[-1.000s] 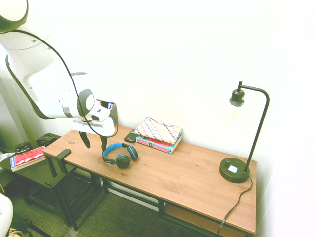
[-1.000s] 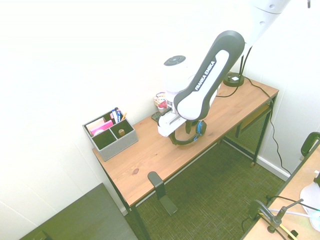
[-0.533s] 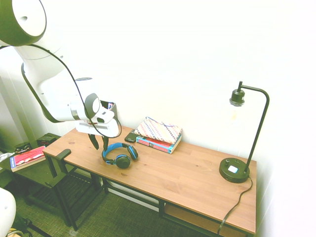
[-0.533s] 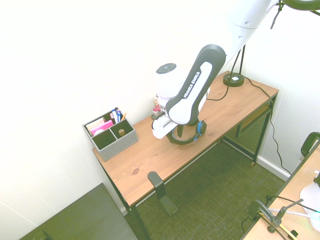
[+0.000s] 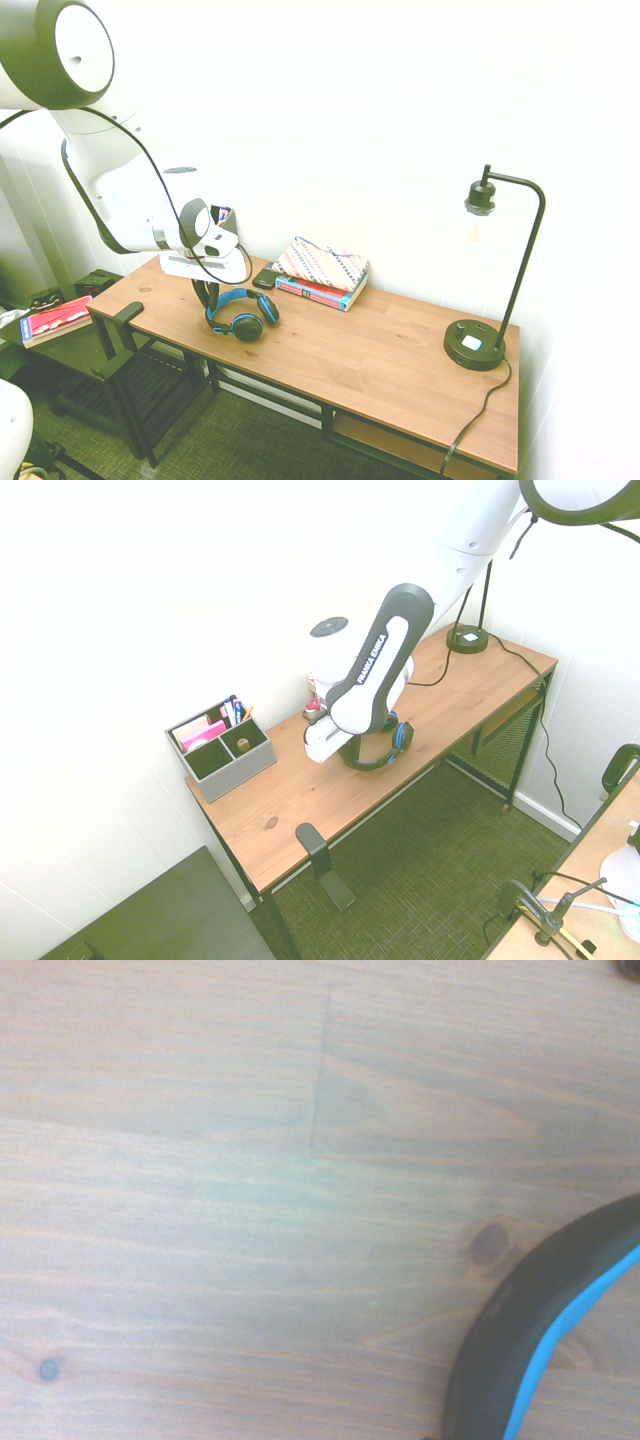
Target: Hang the headphone
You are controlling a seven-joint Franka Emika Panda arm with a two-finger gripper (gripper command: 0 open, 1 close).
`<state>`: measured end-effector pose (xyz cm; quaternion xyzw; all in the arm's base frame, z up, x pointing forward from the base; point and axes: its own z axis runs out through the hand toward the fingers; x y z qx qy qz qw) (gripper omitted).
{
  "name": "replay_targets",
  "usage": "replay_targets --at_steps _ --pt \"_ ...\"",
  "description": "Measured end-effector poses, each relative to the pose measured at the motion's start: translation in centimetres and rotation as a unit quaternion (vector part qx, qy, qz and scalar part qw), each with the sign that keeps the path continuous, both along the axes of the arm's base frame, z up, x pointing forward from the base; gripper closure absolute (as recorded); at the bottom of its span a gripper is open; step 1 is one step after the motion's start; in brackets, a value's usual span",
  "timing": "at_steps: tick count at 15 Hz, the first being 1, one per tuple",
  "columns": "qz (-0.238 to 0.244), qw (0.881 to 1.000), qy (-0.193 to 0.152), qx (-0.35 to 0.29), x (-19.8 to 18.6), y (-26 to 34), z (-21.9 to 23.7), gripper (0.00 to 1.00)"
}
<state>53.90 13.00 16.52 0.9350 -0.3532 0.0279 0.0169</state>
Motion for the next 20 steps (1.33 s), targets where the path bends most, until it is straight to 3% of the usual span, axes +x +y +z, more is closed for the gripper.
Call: replay_targets --at_steps 6,11,15,20 --pt "-0.018 1.0 0.003 0.02 -0.2 0.4 0.9 1.0" --pt "-0.048 0.999 0.003 0.011 -2.3 2.2 8.3 1.0" --pt "-0.04 0.999 0.011 0.013 -7.4 5.3 14.1 1.0" --pt "-0.004 1.0 0.015 0.022 -16.4 8.8 15.2 1.0"
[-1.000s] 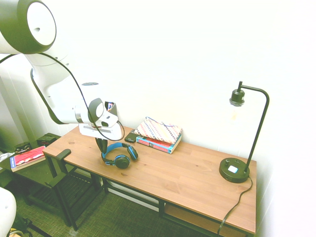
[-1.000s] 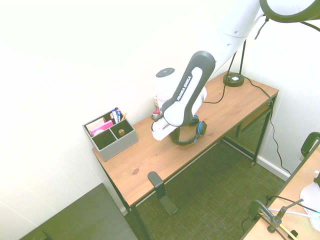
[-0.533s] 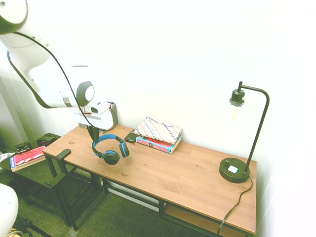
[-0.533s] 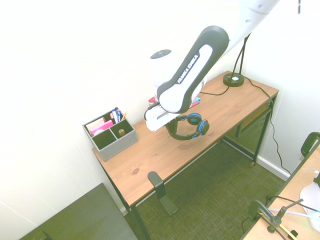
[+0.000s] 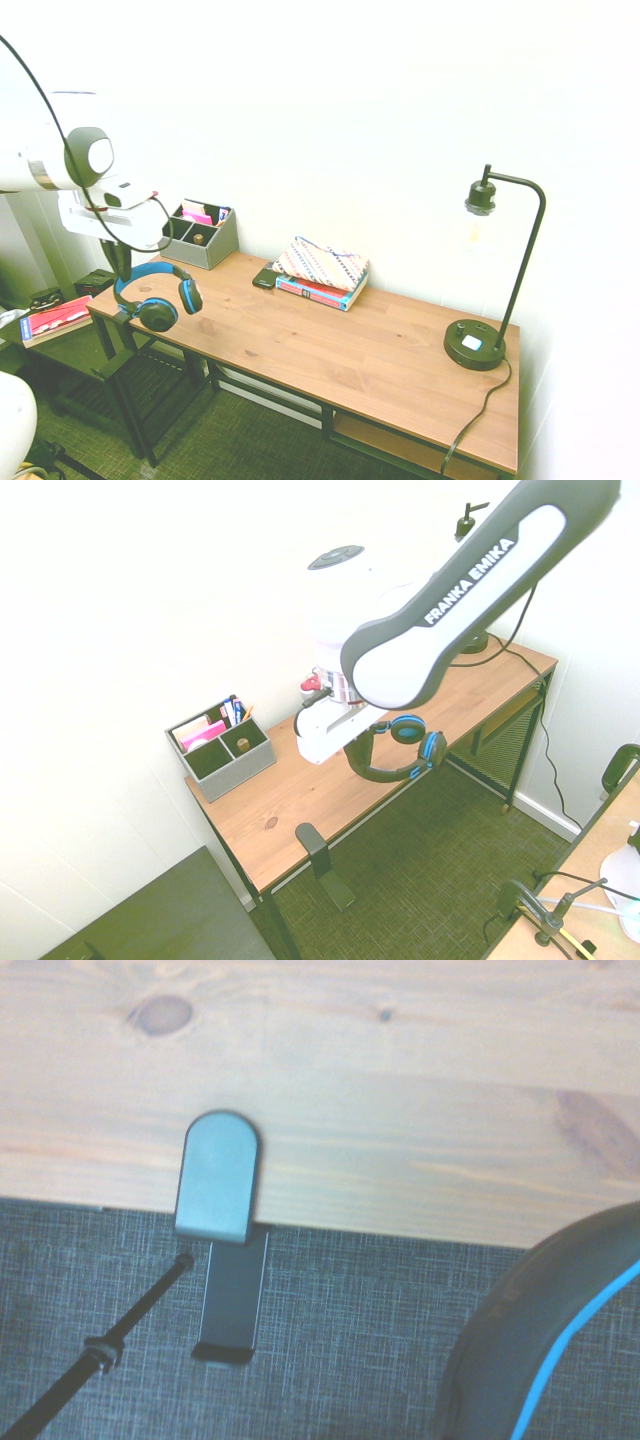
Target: Hang the headphone
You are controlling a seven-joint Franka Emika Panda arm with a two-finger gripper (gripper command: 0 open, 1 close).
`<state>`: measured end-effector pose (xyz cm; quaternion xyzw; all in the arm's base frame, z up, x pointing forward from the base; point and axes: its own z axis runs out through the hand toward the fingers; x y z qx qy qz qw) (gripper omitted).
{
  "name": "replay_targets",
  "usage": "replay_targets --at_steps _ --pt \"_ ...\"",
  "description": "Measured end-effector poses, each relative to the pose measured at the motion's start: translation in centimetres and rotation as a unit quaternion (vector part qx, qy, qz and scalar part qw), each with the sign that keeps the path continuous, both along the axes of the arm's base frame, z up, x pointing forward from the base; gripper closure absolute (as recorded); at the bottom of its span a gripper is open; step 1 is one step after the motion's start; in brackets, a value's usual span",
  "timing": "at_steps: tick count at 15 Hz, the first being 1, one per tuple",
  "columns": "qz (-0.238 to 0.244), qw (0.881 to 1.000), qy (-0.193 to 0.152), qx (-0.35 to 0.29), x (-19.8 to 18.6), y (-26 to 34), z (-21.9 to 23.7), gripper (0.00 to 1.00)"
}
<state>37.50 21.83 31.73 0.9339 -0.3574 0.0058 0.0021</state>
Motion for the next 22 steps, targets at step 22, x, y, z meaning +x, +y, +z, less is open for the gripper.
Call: replay_targets --at_steps 22 --pt "0.066 0.998 -0.002 0.004 -5.3 16.7 -20.8 1.0"
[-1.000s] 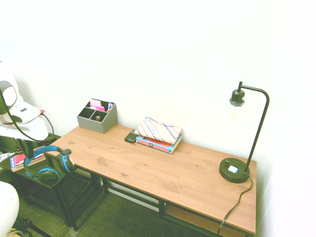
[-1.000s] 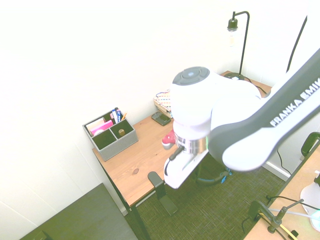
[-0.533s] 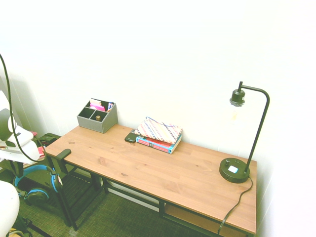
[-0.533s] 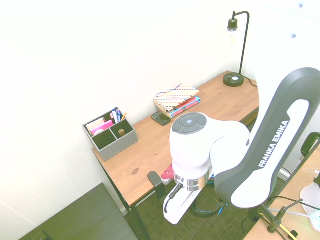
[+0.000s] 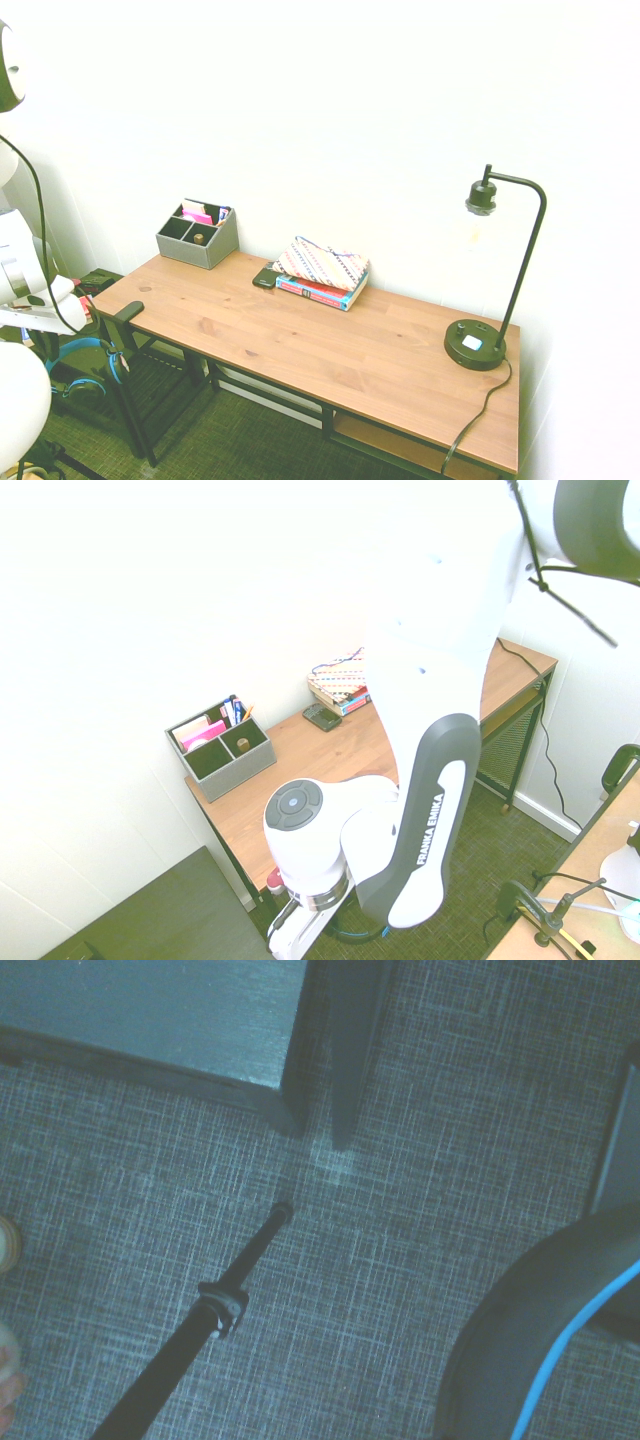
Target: Hang the headphone
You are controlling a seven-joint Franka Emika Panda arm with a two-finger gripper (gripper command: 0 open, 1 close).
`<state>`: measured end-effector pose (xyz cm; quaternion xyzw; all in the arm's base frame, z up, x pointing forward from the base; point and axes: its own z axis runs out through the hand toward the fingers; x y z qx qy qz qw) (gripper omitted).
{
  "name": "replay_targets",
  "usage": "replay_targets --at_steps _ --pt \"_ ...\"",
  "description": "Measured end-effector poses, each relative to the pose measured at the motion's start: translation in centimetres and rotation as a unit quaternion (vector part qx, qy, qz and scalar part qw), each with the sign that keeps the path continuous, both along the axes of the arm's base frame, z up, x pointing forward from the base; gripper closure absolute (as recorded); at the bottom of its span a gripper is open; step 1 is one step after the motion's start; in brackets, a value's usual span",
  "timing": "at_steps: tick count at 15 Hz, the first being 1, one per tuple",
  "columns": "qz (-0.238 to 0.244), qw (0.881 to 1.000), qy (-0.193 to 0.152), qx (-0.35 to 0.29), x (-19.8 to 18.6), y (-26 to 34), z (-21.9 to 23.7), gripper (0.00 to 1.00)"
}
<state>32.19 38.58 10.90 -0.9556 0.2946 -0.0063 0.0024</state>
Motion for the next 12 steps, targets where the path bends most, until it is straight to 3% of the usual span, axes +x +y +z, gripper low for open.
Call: replay_targets --at_steps 6,7,12 --pt "-0.023 0.999 -0.011 -0.034 3.1 -1.3 -2.2 1.0" --pt "-0.023 0.999 -0.009 -0.042 3.4 -1.6 -2.4 0.0" --pt "-0.016 0.999 0.006 -0.05 4.2 -1.5 -2.8 0.0"
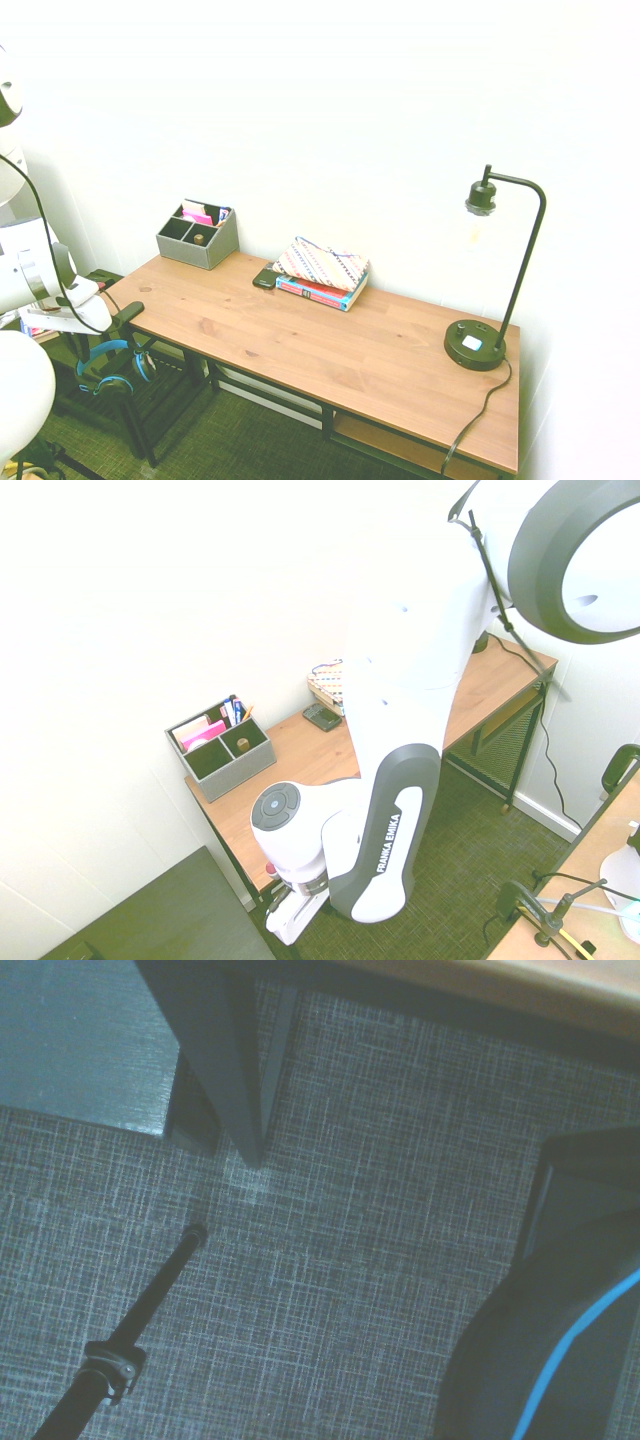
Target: Hang the headphone
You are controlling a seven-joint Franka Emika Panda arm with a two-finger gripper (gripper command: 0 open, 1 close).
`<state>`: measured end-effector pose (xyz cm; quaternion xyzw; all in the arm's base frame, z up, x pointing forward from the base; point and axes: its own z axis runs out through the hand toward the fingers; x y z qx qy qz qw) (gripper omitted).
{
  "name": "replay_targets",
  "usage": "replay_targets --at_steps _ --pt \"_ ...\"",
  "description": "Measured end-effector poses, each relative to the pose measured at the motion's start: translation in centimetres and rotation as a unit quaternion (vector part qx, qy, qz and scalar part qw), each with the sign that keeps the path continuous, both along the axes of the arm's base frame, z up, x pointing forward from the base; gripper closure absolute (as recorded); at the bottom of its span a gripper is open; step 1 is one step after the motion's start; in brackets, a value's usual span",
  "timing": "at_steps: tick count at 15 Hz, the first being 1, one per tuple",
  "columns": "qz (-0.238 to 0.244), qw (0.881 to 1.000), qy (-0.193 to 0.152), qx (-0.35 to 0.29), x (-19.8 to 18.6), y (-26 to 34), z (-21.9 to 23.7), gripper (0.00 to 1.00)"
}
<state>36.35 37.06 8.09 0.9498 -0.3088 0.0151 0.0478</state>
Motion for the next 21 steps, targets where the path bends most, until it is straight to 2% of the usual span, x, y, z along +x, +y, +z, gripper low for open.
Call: replay_targets --at_steps 7,9,13,17,19,21 --pt "-0.01 1.0 0.009 0.001 1.3 -1.3 0.2 0.0" --pt "-0.023 1.0 -0.003 0.013 2.3 -1.4 2.5 0.0" --pt "-0.002 1.0 -0.005 0.023 6.4 -3.5 15.4 0.0" --pt "-0.011 1.0 -0.015 0.023 11.2 -15.8 28.8 0.0" --pt "-0.03 0.999 -0.014 0.027 10.8 -23.4 32.9 0.0" --pt "-0.042 0.999 -0.006 0.031 8.4 -29.6 35.1 0.0"
